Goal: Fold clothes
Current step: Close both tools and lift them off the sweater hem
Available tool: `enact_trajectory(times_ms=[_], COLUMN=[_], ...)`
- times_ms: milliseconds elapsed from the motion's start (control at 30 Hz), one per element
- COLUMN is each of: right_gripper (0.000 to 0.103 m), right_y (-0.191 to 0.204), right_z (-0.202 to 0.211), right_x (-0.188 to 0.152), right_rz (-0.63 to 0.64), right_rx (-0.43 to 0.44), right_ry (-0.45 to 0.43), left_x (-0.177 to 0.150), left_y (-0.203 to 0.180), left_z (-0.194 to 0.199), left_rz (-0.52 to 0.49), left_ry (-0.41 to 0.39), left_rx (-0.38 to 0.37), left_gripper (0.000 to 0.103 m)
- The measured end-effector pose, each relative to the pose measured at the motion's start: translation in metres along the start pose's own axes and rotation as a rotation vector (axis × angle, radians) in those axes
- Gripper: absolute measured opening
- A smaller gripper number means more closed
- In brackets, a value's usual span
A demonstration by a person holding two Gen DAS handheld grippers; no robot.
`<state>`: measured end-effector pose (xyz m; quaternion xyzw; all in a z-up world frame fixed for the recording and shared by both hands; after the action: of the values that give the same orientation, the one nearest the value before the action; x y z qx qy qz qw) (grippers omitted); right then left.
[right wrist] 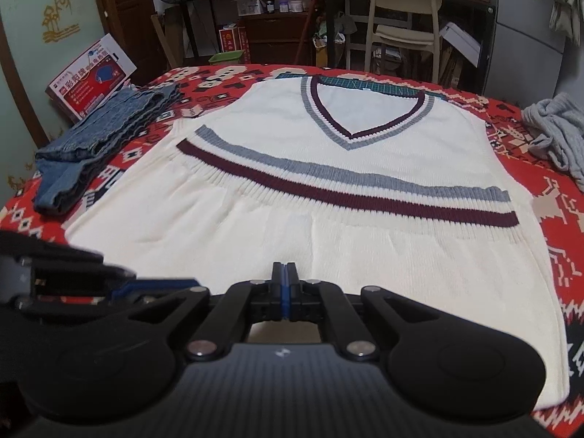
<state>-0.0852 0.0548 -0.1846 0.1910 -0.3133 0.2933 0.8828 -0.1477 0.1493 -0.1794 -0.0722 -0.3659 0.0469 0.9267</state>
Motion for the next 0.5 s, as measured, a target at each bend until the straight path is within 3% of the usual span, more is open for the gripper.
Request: enact_trajectory(times_ms=[367,500], right_gripper=[0.0,0.002], right_y=[-0.013,-0.018], right_z=[-0.031,-0.019], right_x=[0.035,0.029], right_rz=[-0.053,-0.104], right_rx=[0.012,0.035], right_ry=[0.009,0.007], left_x=[-0.001,0.003], left_y=[-0.002,0.007], left_z=[0.0,0.0], left_rz=[-0.013,0.063], left_ry=[0.0,0.018], left_rx=[0.006,-0.018], left_gripper=[0.006,0.006])
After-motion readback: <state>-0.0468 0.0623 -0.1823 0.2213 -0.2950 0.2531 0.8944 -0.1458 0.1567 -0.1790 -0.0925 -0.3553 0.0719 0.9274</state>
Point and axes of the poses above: each gripper's, at about its wrist camera, not at the fingertips, and z roughly against the way its jaws point, y to its left, x to its top, the point moved 1 cm from there along -z, roughly the way its jaws point, and after that the axes turned 4 degrees about -z, right-handed, at the moved point
